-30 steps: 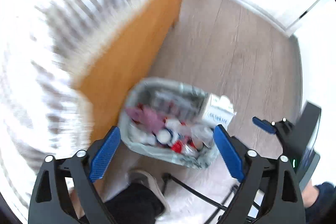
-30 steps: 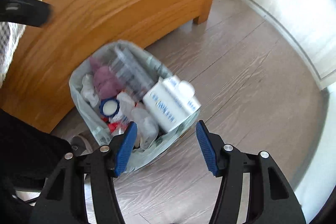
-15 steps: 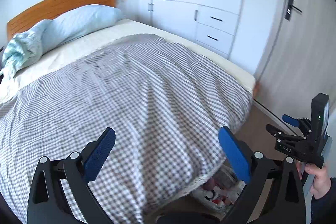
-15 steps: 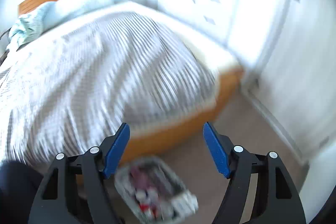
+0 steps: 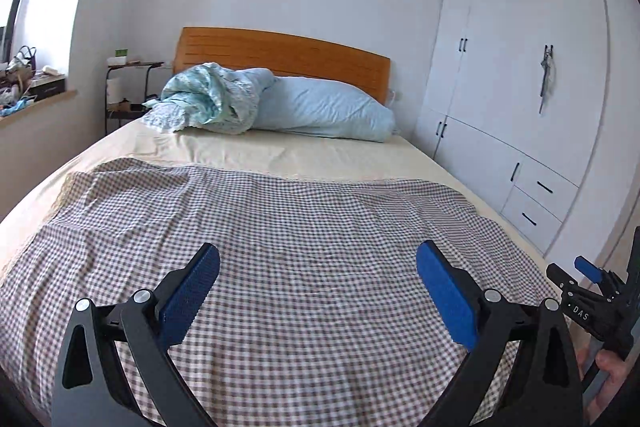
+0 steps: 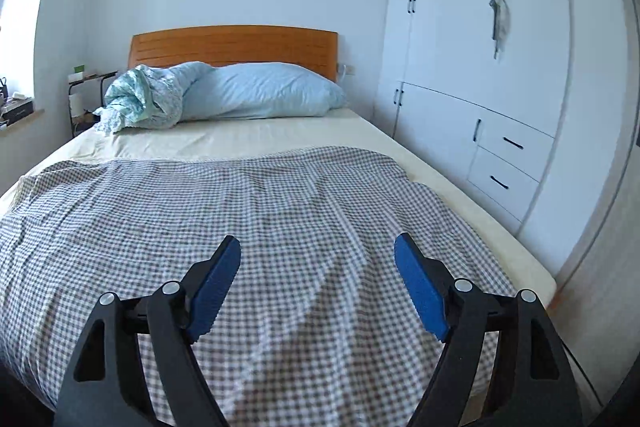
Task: Collect trash
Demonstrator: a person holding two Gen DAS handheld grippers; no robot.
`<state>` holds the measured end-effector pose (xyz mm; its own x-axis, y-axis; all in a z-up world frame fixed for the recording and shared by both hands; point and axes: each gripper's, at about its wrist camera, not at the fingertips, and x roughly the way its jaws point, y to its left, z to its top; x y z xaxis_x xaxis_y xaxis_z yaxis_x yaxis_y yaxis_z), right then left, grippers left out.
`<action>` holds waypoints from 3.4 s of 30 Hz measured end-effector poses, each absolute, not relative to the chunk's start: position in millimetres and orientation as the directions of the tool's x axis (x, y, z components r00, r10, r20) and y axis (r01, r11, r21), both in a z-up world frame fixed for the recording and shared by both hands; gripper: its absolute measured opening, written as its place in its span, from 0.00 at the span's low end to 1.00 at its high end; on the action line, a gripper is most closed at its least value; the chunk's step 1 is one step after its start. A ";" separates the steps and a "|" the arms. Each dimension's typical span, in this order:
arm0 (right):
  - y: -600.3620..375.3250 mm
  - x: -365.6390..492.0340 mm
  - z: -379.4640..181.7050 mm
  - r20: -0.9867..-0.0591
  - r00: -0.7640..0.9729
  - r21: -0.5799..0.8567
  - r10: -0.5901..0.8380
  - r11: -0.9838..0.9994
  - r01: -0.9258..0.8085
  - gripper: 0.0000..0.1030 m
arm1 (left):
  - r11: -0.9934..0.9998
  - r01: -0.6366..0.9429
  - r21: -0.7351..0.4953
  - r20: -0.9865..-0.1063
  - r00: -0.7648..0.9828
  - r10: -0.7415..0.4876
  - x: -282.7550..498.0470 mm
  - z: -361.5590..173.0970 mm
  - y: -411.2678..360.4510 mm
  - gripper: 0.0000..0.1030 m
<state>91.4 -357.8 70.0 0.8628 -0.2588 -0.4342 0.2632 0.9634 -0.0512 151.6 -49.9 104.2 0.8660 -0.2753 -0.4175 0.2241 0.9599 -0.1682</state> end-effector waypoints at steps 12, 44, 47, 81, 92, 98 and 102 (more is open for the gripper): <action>-277.5 141.2 16.4 -0.393 0.915 -0.087 -0.093 0.994 0.063 0.74 | 0.994 0.077 -0.081 -0.428 0.898 -0.105 179.4 47.3 -18.3 0.93; -294.4 52.2 9.9 -0.361 0.930 0.092 -0.070 0.990 0.110 0.74 | 0.998 0.044 -0.035 -0.346 0.937 -0.053 60.6 26.2 2.1 0.93; -287.7 25.1 8.1 -0.386 0.920 0.072 -0.067 0.992 0.103 0.74 | 0.999 0.038 -0.024 -0.305 0.951 -0.044 20.6 28.8 9.8 0.93; -270.2 -123.4 -18.1 -0.360 0.928 -0.030 -0.093 0.996 0.088 0.77 | 0.999 0.038 0.018 -0.233 0.972 -0.032 -125.6 2.8 12.0 0.93; -269.6 -123.9 -17.6 -0.359 0.929 -0.029 -0.091 0.996 0.086 0.77 | 0.999 0.038 0.018 -0.232 0.972 -0.033 -125.0 2.6 11.9 0.93; -268.3 -122.8 -17.2 -0.360 0.929 -0.032 -0.090 0.996 0.085 0.77 | 0.999 0.039 0.022 -0.229 0.973 -0.033 -125.6 2.7 12.0 0.93; -268.7 -122.7 -17.3 -0.360 0.929 -0.031 -0.090 0.996 0.084 0.77 | 0.999 0.039 0.019 -0.231 0.972 -0.033 -125.0 2.1 12.3 0.93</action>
